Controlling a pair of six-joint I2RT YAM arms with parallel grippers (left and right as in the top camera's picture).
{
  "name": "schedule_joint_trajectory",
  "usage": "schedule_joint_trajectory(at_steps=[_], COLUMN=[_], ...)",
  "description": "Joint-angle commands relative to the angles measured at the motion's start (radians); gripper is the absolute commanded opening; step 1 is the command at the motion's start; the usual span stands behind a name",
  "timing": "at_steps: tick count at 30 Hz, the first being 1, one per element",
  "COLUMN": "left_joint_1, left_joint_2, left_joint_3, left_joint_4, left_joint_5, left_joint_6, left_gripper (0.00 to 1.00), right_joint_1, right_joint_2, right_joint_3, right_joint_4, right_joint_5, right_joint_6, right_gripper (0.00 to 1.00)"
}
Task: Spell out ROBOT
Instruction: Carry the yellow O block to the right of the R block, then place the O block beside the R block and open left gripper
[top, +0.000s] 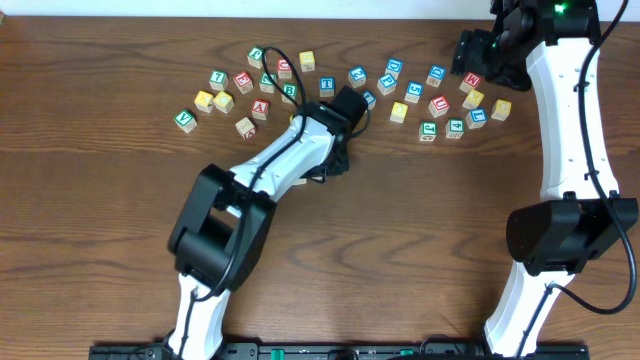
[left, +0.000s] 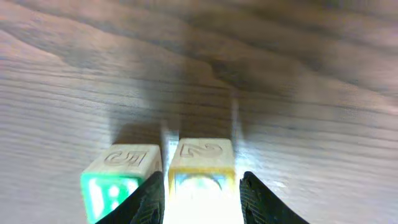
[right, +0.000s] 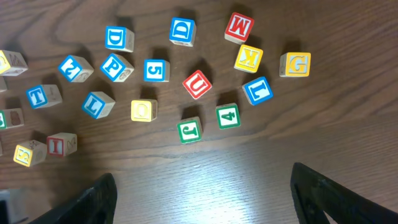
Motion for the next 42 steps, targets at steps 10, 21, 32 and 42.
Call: schedule_joint_trajectory(at_steps=[10,21,32,42], left_joint_1=[0.027,0.200,0.362,0.530], left_joint_2=[-0.305,-0.412,-0.489,-0.541], left_joint_3=[0.016,0.016,0.016,0.016], left_joint_4=[-0.029,-0.124,-0.137,-0.142], left_joint_5=[-0.018,-0.018,-0.037,-0.037], left_joint_6=[0.097,0.177,0.267,0.294], left_gripper=[0.40,0.39,0.39,0.39], right_joint_1=[0.005,0.089,0.187,0.244], right_joint_2=[-0.015,-0.013,-0.010,-0.009], right_joint_3=[0.016,0.016,0.016,0.014], right_joint_4=[-0.005,-0.003,0.008,0.045], right_joint_5=[-0.006,-0.006,-0.006,-0.006], right_joint_6=[-0.012,-0.027,-0.027,-0.004], right_gripper=[0.85,0.84,0.84,0.84])
